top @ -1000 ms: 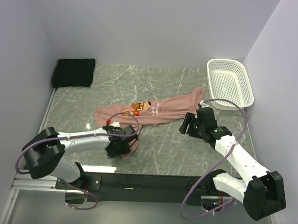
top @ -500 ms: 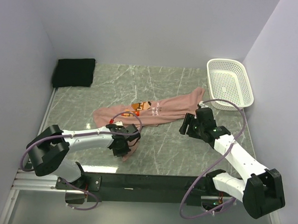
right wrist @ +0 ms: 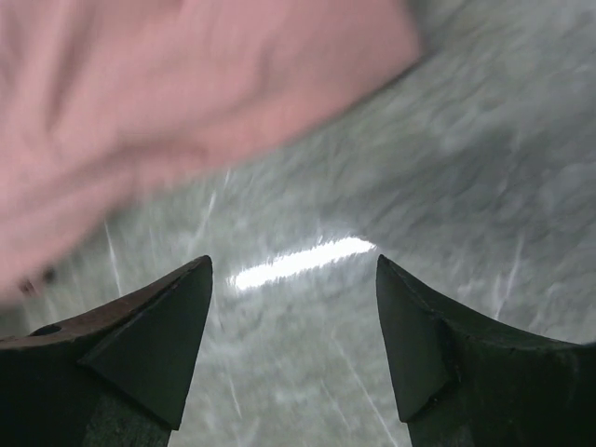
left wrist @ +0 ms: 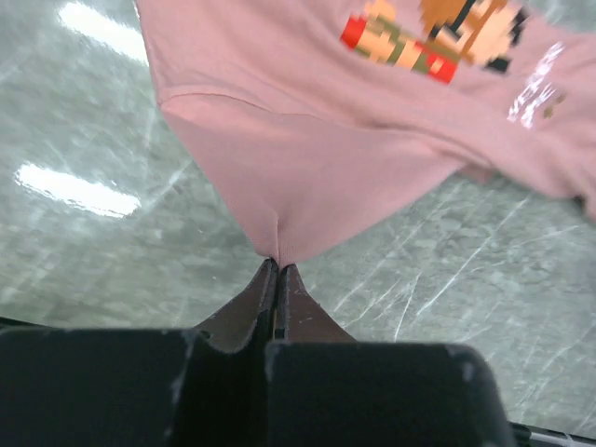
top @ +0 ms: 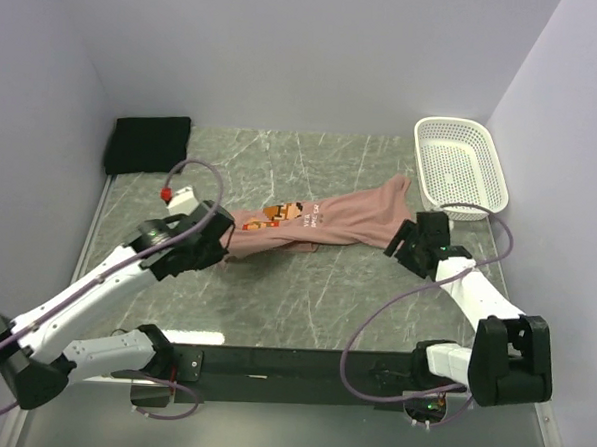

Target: Fold and stack the t-shirts

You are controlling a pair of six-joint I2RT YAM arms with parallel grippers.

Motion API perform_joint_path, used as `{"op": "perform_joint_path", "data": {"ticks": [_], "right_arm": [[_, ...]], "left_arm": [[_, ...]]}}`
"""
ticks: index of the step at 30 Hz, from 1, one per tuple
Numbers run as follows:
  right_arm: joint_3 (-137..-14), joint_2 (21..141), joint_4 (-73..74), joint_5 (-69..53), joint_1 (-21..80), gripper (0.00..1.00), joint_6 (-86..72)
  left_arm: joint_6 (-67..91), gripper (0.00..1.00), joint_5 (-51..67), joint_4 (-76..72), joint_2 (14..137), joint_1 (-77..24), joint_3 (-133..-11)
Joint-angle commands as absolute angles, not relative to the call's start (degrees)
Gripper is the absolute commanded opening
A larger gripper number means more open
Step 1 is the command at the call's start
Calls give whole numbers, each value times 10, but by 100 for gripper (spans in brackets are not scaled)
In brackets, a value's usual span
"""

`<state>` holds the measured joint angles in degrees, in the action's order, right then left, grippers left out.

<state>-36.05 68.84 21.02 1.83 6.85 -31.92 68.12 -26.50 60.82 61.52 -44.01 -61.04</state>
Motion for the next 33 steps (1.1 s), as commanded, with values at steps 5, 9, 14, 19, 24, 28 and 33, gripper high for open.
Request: {"op": "perform_joint_path", "data": {"ticks": [5,9,14,19,24,28,33], "right_arm": [[-344,734,78,-37,-20,78,-408],[-358,788,62,-51,-21,78,-433],[-368,839,47,-38,-21,76,-456],[-381,852,56,-13,-23,46,-450],[-435,775,178,42,-30,0,-404],[-500,694,276,91,-30,11,-325],[-608,750,334,95,-30,59,-295]], "left_arm": [[606,1,-272,653,570,-414,-659],[593,1,-269,649,561,-407,-671],[575,1,-273,650,555,-398,-686],[565,1,-293,670,547,-386,-707],[562,1,-322,713,530,-380,-742],[561,1,-352,755,511,-380,-769],[554,1,-352,724,501,-378,-732]]}}
